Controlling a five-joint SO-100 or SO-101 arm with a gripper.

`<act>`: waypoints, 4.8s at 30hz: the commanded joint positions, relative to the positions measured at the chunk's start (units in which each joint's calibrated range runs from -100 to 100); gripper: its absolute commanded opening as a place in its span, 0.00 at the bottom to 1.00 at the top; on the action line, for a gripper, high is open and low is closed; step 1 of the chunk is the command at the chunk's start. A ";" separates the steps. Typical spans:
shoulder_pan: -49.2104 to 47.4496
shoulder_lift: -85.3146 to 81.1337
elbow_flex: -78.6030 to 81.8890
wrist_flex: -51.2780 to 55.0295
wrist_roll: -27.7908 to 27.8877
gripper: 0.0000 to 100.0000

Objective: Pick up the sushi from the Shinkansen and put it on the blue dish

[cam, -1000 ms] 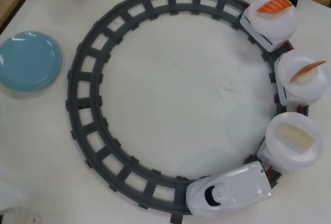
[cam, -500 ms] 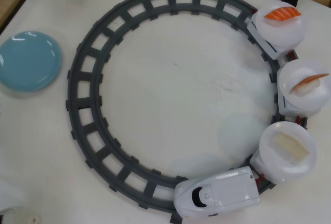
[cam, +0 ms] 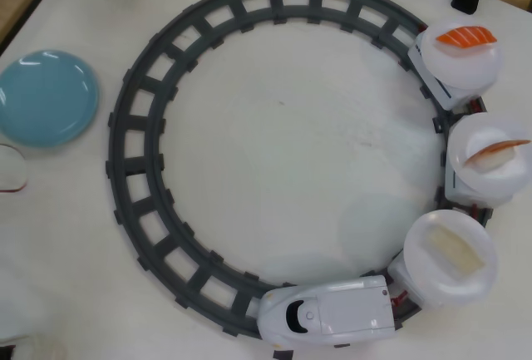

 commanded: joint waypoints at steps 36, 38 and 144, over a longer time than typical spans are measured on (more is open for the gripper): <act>70.07 42.37 -78.83 35.06 -1.13 0.24; 70.24 48.10 -85.41 37.10 -1.81 0.24; 9.24 72.07 -85.05 24.02 -5.16 0.06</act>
